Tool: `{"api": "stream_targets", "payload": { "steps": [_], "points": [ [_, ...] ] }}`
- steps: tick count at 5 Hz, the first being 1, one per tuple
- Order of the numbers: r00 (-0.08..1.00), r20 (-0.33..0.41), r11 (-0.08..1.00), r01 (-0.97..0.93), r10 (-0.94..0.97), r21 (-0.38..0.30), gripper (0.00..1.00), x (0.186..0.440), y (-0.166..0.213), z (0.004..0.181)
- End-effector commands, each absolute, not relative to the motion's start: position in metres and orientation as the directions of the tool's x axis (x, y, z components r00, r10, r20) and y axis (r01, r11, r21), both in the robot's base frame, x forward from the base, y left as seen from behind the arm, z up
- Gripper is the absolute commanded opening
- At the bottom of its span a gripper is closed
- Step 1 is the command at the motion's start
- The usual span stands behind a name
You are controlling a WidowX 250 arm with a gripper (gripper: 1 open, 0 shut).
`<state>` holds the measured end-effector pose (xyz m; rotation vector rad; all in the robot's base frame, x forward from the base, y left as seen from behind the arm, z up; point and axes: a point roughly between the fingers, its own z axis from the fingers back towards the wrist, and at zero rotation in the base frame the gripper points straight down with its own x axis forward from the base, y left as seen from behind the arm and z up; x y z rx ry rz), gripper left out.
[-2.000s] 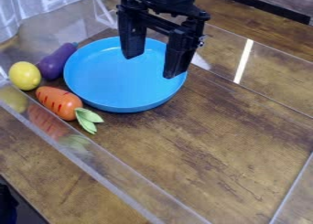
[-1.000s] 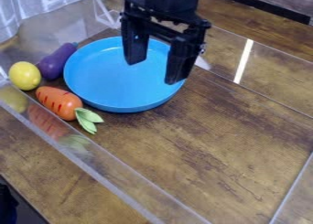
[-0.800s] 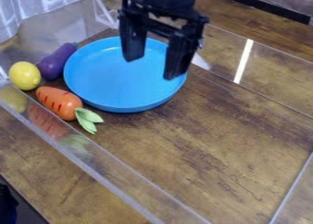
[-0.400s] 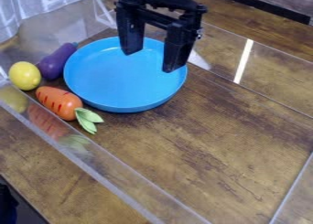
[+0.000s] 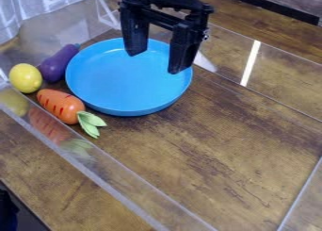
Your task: Move the carrot to the left side
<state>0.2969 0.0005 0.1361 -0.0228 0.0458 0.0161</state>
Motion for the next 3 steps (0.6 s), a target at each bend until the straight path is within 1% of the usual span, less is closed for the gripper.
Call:
{"api": "stream_targets", "payload": {
  "steps": [1,3],
  "points": [
    [1.0,-0.02,1.0,-0.006,0.006,-0.012,1.0,0.2983,-0.0017,0.1416],
    [1.0,-0.03,1.0,0.002,-0.002,-0.005,1.0,0.3005,-0.0045,0.1336]
  ]
}}
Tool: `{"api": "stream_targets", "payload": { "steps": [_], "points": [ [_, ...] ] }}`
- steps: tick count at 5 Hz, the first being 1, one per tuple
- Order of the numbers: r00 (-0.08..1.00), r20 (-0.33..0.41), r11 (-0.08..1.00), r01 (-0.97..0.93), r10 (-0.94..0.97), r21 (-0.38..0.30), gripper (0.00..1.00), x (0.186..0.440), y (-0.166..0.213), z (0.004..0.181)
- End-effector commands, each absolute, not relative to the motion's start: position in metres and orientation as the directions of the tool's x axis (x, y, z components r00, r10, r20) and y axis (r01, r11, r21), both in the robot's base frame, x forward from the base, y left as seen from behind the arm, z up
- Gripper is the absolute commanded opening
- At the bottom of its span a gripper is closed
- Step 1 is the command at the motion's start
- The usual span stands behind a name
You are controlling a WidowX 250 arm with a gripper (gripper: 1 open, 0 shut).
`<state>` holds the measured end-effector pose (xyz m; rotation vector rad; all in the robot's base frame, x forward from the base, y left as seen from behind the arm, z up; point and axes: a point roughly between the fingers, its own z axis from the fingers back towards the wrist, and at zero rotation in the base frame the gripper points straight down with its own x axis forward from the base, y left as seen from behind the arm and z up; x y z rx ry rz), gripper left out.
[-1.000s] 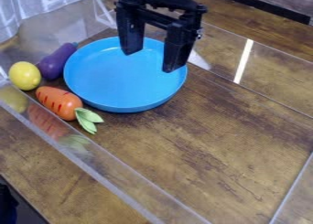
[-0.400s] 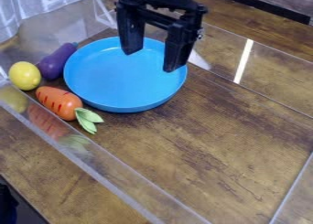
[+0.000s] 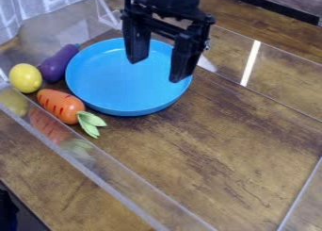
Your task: Move the carrot to the left side
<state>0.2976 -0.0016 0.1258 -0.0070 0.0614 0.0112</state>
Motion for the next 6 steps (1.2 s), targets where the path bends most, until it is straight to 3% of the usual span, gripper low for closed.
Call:
{"api": "stream_targets", "payload": {
  "steps": [1,6],
  "points": [
    [1.0,-0.028,1.0,0.006,-0.006,-0.007,1.0,0.301,-0.003,0.135],
    [1.0,0.016,0.999,-0.018,0.019,-0.043,1.0,0.301,0.002,0.16]
  ]
}}
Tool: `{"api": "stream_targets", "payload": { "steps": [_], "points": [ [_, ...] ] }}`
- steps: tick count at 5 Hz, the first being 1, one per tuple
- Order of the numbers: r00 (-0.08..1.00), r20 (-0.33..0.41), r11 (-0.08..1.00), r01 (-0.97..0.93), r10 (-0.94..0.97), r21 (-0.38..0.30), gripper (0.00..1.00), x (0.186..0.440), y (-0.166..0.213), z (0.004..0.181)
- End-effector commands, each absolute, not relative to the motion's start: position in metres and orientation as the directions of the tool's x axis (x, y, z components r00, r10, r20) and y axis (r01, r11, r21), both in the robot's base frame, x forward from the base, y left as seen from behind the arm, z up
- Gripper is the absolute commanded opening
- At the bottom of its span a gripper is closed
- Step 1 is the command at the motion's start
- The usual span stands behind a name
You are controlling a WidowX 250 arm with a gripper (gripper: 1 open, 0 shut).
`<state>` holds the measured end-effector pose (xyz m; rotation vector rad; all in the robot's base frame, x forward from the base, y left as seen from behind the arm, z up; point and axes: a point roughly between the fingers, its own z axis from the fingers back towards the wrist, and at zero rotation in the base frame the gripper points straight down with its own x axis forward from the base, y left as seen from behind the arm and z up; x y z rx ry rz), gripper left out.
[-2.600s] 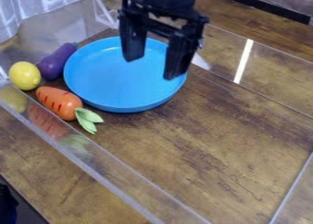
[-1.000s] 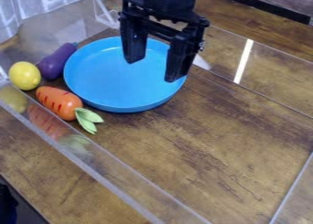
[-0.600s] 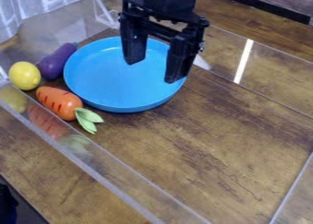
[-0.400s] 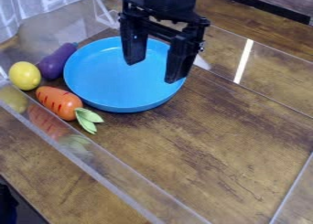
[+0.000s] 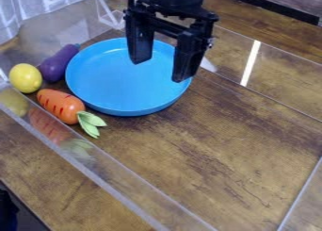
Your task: Move the carrot to the left side
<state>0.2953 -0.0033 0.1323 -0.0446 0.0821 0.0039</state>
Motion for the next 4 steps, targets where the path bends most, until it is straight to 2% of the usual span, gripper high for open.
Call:
{"api": "stream_targets", "payload": {
  "steps": [1,4],
  "points": [
    [1.0,0.016,0.999,-0.019,0.019,-0.045,1.0,0.299,0.004,0.162],
    [1.0,0.005,0.999,-0.018,0.018,-0.043,1.0,0.307,0.007,0.15]
  ]
}}
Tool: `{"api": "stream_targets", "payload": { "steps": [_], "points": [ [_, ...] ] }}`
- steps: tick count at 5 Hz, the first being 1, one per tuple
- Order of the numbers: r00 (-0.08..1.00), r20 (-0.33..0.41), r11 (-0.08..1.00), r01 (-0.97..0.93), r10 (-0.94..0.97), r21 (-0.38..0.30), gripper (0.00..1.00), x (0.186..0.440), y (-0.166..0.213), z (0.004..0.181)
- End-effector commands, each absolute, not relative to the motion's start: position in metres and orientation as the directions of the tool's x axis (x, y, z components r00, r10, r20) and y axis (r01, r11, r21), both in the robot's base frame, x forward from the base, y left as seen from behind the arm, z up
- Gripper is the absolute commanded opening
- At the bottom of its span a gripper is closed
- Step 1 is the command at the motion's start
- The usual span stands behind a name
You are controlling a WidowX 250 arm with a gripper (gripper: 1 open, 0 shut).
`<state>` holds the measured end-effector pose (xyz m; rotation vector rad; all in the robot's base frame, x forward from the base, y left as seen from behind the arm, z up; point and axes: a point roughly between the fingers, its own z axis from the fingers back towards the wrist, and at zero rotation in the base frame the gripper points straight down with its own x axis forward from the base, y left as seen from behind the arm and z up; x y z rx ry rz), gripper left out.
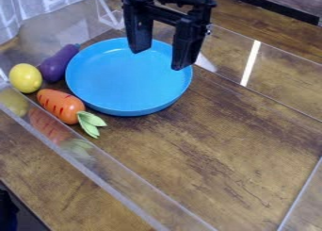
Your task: Move the carrot to the left side
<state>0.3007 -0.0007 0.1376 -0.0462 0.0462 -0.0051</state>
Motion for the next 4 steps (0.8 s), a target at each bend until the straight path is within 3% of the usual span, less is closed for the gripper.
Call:
{"api": "stream_targets", "payload": {
  "steps": [1,4],
  "points": [
    [1.0,-0.008,0.999,-0.025,0.025,-0.041,1.0,0.3078,0.0094,0.1451],
    [0.999,-0.019,0.999,-0.035,0.034,-0.036,1.0,0.3152,0.0167,0.1382]
  ]
}}
